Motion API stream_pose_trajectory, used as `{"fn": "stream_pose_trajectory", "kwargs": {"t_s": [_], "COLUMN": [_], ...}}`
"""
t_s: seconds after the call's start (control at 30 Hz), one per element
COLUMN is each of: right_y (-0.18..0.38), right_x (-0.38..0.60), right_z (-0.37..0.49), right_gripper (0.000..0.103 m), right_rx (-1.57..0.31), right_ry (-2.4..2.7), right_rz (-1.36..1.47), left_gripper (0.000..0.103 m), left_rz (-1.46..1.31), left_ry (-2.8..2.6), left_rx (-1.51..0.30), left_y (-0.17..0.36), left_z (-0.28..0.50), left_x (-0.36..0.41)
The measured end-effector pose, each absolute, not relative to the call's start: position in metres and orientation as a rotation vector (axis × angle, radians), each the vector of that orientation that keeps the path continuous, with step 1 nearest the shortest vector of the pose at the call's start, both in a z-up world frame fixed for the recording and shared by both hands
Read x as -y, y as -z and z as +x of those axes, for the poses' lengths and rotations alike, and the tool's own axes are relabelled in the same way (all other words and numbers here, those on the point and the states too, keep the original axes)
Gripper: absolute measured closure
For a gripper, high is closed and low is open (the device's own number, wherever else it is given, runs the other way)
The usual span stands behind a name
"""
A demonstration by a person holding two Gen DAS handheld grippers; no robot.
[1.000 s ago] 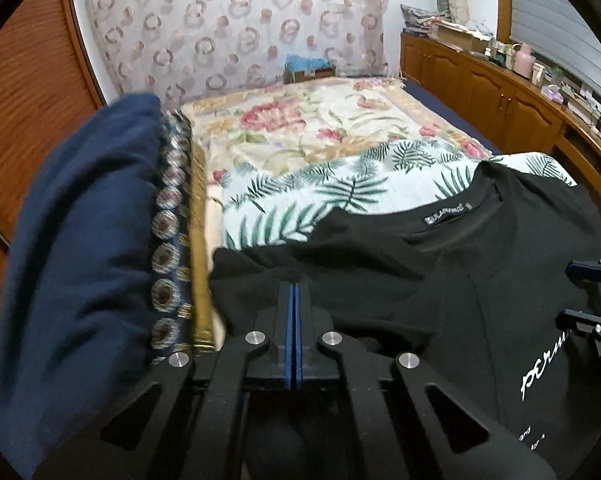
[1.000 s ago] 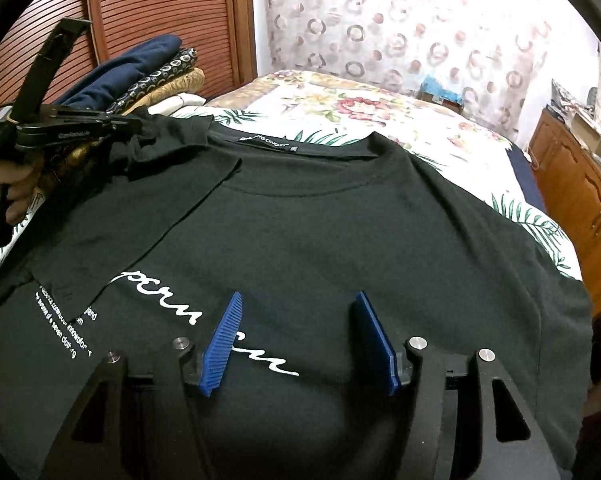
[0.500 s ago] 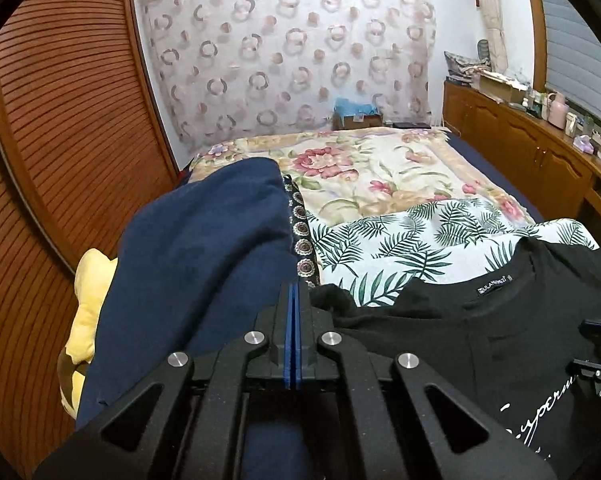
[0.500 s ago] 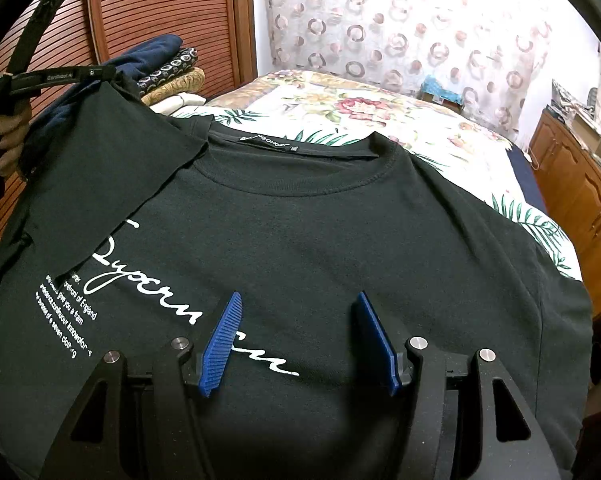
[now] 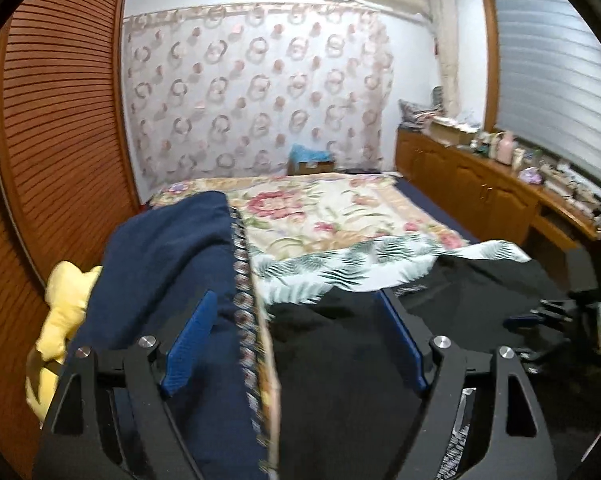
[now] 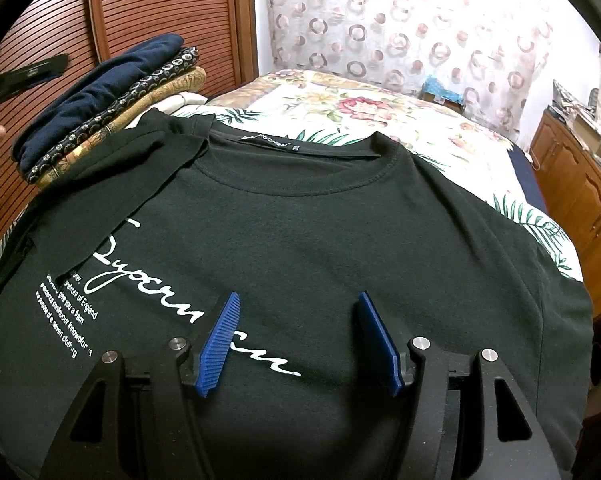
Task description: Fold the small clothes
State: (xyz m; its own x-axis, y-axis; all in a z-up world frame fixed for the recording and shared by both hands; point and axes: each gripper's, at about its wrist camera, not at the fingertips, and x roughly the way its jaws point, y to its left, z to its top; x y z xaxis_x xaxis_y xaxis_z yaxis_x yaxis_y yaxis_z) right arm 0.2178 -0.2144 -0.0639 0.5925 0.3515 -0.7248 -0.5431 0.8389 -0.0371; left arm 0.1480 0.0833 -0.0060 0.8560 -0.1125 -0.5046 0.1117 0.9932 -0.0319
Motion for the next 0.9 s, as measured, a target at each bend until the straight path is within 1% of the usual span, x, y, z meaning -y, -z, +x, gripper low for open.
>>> {"fn": "stream_pose_trajectory", "kwargs": {"t_s": [0.37, 0.73, 0.9], "right_y": [0.058, -0.004, -0.020], "right_x": [0.223, 0.288, 0.328], "right_z": [0.213, 0.153, 0.125], "right_gripper": [0.039, 0.039, 0.039], "right_rx": [-0.752, -0.592, -0.549], "right_ry": [-0.520, -0.493, -0.423], "right_rz": [-0.229, -0.161, -0.143], "left_gripper": [0.022, 0.022, 0.022], "left_rz": [0.005, 0.017, 0.013], "left_ry": [0.185, 0.212, 0.234], "left_rx": [-0.566, -0.560, -0.569], "left_y": [0.023, 0.026, 0.031], "left_z": [0.115, 0.094, 0.091], "left_x": [-0.048, -0.021, -0.007]}}
